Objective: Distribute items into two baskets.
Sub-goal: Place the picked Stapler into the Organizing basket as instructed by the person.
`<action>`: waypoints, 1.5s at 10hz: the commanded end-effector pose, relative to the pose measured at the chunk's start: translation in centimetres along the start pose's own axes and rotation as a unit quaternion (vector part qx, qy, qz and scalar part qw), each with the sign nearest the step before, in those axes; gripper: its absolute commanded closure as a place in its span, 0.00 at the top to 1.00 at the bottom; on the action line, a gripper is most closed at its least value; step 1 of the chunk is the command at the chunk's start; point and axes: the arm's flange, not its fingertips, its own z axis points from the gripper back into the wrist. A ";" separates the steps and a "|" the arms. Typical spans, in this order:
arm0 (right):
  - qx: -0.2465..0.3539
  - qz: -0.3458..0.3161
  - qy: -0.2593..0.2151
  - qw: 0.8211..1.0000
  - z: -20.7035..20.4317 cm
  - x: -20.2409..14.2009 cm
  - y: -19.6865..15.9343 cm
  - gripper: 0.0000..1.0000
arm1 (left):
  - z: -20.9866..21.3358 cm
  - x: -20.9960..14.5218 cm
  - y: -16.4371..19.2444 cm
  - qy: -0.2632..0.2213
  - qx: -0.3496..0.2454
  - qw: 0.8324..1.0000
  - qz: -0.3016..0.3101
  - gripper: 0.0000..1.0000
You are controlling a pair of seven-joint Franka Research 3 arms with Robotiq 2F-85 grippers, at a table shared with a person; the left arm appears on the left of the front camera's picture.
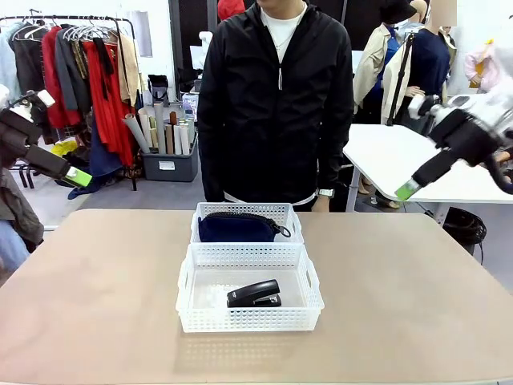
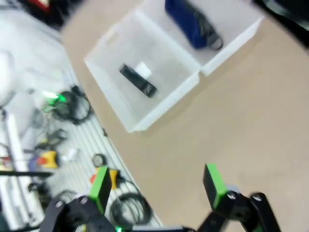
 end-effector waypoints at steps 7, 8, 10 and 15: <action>0.031 -0.084 -0.089 0.992 3.4 -7.3 -0.7 1.00 | 0.1 -0.1 -0.2 0.006 0.001 1.000 -0.003 1.00; 0.031 -0.081 -0.096 0.992 3.6 -8.1 -1.1 1.00 | 0.1 -0.1 -0.2 0.006 0.001 1.000 -0.003 1.00; 0.020 -0.093 -0.076 0.993 3.5 -7.3 -1.3 1.00 | 0.1 -0.1 -0.2 0.006 0.001 1.000 -0.003 1.00; 0.020 -0.093 -0.076 0.993 3.5 -7.3 -1.3 1.00 | 0.1 -0.1 -0.2 0.006 0.001 1.000 -0.003 1.00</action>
